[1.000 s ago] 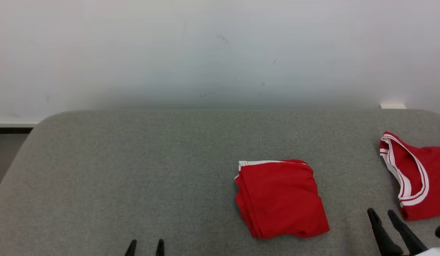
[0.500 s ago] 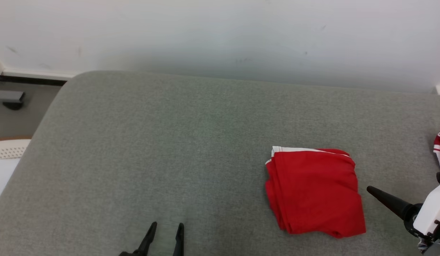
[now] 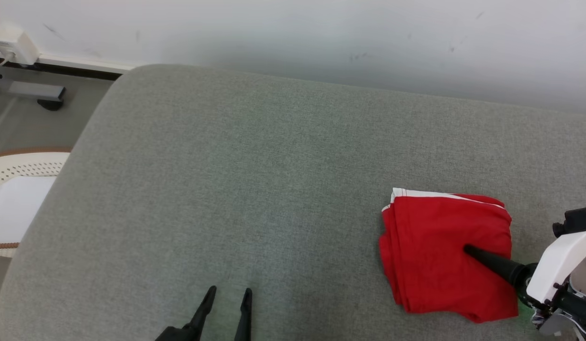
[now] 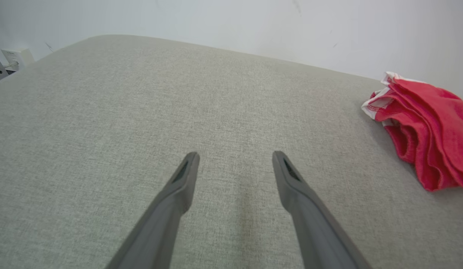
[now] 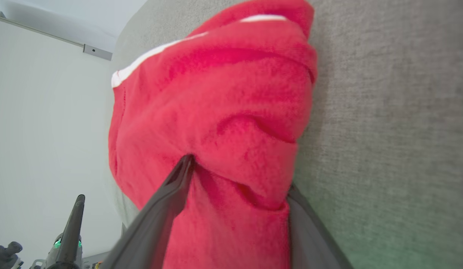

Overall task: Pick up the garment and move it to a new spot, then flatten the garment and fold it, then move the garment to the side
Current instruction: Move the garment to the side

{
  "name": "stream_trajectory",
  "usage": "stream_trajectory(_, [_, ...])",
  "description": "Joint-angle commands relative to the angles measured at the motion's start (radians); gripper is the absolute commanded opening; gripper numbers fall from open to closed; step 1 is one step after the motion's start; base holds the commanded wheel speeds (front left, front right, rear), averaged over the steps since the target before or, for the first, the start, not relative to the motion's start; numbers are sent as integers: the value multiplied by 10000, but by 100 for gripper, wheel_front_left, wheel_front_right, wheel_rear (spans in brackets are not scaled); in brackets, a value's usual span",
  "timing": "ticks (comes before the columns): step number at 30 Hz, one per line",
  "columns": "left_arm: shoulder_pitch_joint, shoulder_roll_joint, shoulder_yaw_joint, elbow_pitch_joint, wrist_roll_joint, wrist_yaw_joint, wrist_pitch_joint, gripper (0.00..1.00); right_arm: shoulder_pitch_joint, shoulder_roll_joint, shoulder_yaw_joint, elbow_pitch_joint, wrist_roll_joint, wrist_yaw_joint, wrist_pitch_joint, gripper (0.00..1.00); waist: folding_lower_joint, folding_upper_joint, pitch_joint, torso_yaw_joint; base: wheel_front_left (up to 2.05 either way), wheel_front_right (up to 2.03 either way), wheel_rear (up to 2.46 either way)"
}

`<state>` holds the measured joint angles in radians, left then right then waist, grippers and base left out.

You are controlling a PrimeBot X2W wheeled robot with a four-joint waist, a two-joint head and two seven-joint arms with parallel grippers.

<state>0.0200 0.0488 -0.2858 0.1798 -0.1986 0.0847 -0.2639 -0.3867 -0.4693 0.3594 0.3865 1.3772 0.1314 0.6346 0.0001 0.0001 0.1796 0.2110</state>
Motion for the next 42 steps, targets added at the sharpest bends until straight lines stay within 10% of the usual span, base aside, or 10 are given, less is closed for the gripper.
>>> stream_trajectory(1, [-138,40,2,7,-57,44,3,100,-181,59,42,-31,75,-19,-111,87,-1,-1,31,-9,0,0,0])
stream_trajectory(2, [-167,40,-14,4,-67,49,3,100,-242,135,43,-81,102,-19,-196,30,-1,-1,50,-25,0,0,0])
stream_trajectory(3, [-184,40,-31,2,-66,56,3,100,-284,147,86,-126,51,-19,-291,0,-1,-1,62,-49,0,0,0])
stream_trajectory(31, [-1166,41,-51,4,316,-71,3,100,-3041,-3590,1173,793,-3309,-19,-2121,0,-1,-1,1307,-2366,0,0,0])
stream_trajectory(33, [-1169,41,-37,27,312,-48,3,100,-3148,-3788,1323,1224,-3835,-22,-2428,49,-1,-1,1320,-2344,0,0,0])
stream_trajectory(34, [-1148,41,-35,54,299,-25,3,100,-3181,-3825,1382,1484,-4148,-22,-2638,100,-1,-1,1307,-2337,0,0,0])
stream_trajectory(42, [-808,43,-4,255,133,73,3,100,-2813,-3389,1406,3436,-5449,-22,-4081,100,-1,-1,753,-2278,0,0,0])
